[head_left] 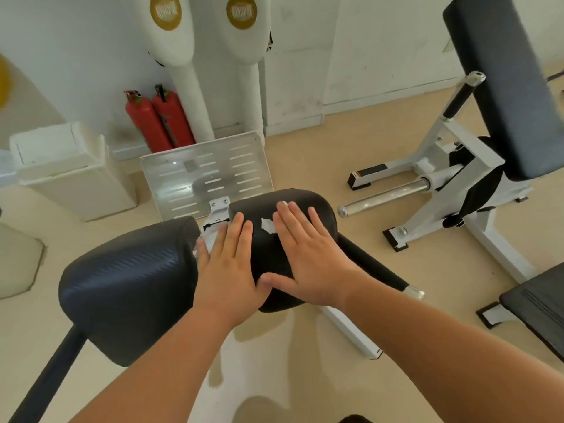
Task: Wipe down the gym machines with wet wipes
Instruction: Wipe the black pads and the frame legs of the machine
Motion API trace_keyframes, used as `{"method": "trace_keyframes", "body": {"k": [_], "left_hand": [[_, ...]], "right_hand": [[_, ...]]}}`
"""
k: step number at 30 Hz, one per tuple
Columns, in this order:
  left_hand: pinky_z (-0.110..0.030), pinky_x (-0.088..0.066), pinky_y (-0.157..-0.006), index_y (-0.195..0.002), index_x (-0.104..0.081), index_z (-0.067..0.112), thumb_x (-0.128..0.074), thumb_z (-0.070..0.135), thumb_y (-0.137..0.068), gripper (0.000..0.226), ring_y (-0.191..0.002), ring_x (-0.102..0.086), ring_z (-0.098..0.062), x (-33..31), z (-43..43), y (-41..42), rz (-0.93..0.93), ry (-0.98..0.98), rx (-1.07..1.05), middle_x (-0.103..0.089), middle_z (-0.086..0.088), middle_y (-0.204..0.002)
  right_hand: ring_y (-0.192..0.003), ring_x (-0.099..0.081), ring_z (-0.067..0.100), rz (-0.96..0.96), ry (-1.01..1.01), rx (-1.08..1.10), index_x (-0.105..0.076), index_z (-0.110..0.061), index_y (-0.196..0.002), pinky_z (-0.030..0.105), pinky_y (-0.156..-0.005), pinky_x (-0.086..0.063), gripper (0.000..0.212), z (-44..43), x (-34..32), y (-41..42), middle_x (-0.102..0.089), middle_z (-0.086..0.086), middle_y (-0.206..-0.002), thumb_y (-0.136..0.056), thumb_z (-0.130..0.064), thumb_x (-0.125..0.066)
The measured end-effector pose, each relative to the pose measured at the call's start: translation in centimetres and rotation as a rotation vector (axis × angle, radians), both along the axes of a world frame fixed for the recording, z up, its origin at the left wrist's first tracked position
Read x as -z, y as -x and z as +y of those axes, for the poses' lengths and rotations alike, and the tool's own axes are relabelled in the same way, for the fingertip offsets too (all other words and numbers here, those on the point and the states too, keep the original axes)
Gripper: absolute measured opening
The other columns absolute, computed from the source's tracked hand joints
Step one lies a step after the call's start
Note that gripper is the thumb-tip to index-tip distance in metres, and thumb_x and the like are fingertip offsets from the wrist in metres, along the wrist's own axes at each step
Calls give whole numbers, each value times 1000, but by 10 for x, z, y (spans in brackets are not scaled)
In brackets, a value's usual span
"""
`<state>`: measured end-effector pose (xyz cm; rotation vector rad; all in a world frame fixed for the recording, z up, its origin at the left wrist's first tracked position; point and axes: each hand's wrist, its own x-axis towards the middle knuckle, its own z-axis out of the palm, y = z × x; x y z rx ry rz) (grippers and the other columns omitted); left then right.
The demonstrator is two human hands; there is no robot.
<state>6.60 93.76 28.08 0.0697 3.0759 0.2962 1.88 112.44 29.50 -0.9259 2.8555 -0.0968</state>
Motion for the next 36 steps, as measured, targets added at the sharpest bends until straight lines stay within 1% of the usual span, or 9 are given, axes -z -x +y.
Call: {"method": "trace_keyframes", "body": {"k": [4,9,12,17,20,24,30,33,36], "left_hand": [[-65,-14,-121,-157,-15,20,-51,65,-79,96,-154,-13,-24,21,-10,5,162,-47,59,-9,0,-167],[-62,-32,-113,-153,-18,20,-49,67,-73,97,-143,-36,-26,42,-12,19,287,-111,40,-16,0,-165],[-58,-37,-109,-152,-17,21,-47,68,-73,96,-140,-41,-28,51,-13,25,363,-89,34,-18,0,-165],[-62,-33,-112,-152,-13,25,-44,75,-73,98,-144,-35,-26,57,-12,26,428,-38,1,-22,1,-163],[-62,-24,-118,-155,-7,27,-45,73,-77,99,-150,-26,-22,57,-9,23,408,-24,-12,-16,3,-167],[-61,-16,-122,-158,0,29,-39,61,-85,89,-154,-13,-17,48,-16,15,326,-49,41,-1,7,-169],[-42,-19,-125,-159,-15,37,-38,31,-94,69,-151,-13,-2,27,-30,7,241,-380,119,-10,20,-167],[-41,-18,-125,-160,-8,38,-36,29,-93,73,-151,-13,-3,32,-25,3,227,-376,123,-4,21,-167],[-52,-19,-124,-158,1,42,-36,30,-92,77,-152,-18,-11,35,-23,2,179,-369,117,3,23,-167]], "right_hand": [[-157,18,19,119,-13,-82,3,-12,-164,50,-127,8,102,17,7,11,12,6,-171,-93,-84,-12],[-159,-4,21,181,-34,91,-10,-11,-163,52,-128,2,116,12,1,39,-11,8,-171,-81,-90,6],[-156,-16,21,181,48,-41,-19,-11,-161,47,-129,-2,116,-19,-2,41,-22,8,-168,-80,-93,-5],[-158,10,19,347,-25,-299,2,-12,-164,47,-129,3,107,0,24,25,6,7,-172,-90,-87,-16],[-156,22,21,439,-38,-143,10,-10,-162,52,-127,4,108,33,51,15,19,9,-170,-89,-88,-5],[-155,22,29,405,145,185,9,-6,-162,56,-126,9,111,14,63,4,17,15,-169,-86,-86,8],[-157,9,36,600,158,-154,-14,-3,-162,60,-126,-8,102,-3,123,-33,5,21,-170,-96,-79,-29],[-157,7,39,632,214,21,-13,-1,-162,60,-126,-6,106,13,131,-22,4,24,-169,-94,-81,-30],[-157,11,39,594,276,243,-5,0,-162,59,-126,1,106,7,121,-16,7,26,-168,-95,-81,-18]]}}
